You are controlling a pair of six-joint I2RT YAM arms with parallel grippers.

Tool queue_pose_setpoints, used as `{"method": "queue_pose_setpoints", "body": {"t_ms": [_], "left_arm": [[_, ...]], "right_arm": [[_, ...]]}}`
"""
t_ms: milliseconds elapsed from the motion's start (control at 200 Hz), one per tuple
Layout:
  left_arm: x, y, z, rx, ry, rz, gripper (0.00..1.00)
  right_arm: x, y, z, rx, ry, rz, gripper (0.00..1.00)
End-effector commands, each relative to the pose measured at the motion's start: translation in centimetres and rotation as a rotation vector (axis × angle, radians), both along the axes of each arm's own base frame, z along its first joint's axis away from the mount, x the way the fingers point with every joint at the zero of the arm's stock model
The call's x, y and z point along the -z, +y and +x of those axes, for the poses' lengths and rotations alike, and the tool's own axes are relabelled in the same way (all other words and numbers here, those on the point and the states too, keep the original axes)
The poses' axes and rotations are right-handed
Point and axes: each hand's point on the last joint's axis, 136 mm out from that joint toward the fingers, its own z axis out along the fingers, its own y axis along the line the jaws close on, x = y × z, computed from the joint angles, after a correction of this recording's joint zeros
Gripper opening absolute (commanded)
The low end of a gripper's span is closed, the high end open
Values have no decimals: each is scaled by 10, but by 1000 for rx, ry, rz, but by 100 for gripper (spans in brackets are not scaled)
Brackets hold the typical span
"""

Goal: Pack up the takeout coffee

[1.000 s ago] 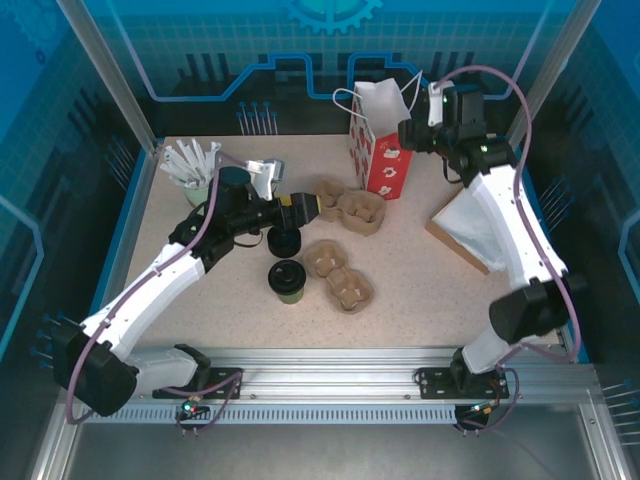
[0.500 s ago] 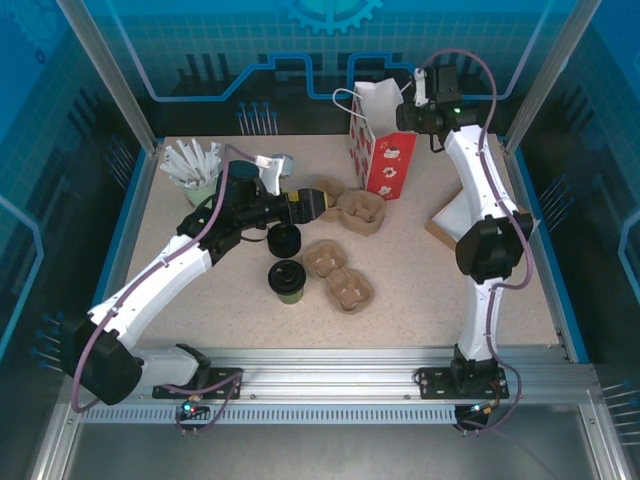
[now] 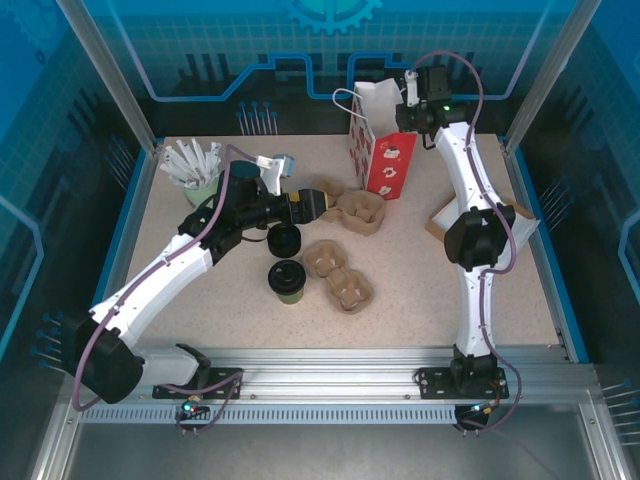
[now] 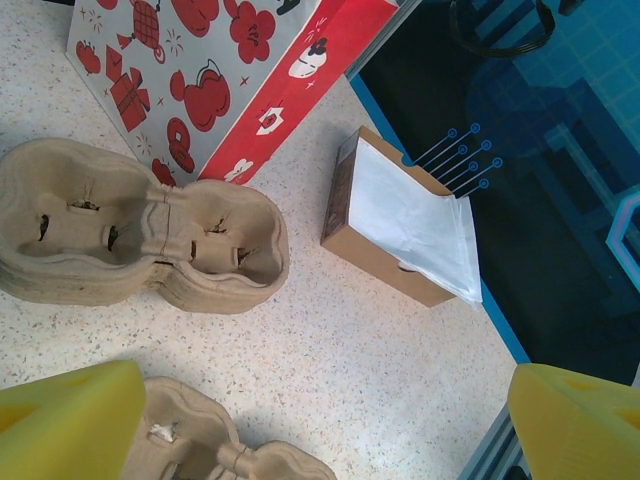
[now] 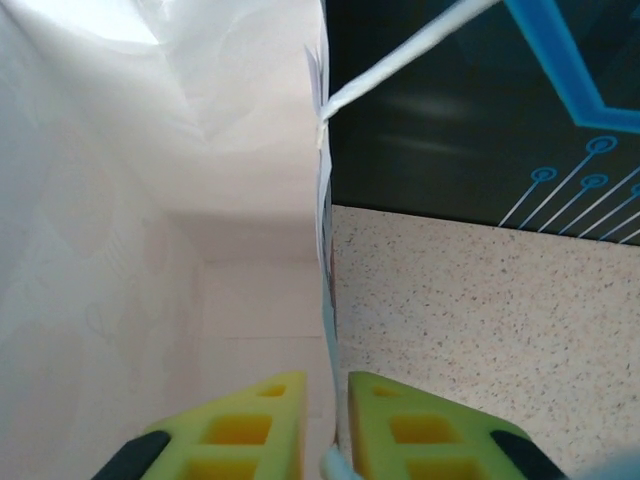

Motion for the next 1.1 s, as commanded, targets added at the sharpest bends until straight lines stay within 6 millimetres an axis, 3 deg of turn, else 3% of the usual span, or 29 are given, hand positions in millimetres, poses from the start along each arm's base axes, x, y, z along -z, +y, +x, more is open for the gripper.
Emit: {"method": "queue_pose_setpoints", "body": {"t_ms": [0,40,185,210,425,560,725,930,1096], "left_arm": [[-6,-4,-1,20,-25,2,95],[-5,-5,-2,24,-22,2,95],[-5,-4,-3,25,-21,1,95],[-6,-4,-4,25,-22,0,95],[-5,0,-11,27,-23,3,95],[-5,3,-16,25,-29,9,95],[-4,8,-22,24,-30,20,95],[2,16,-32,17,-31,49,96],[7,21,-40,10,-26,56,96]], "right_arm": [[-15,-6,2,-3,-33,-10,11],[-4,-7,6,-2,-14,-22,10],[-14,-13,0,0,-19,-40,3],[-32,-14,-6,-1,-46,-38,2],[-86,-18,-54,-30,-85,-15,0],[-126,-25,-98,-30,-123,-6,0],[-152,-28,-160,-55,-119,7,0],[-151,-36,-241,-65,-52,-2,0],[-135,-45,-301,-66,17,-25,0]]}}
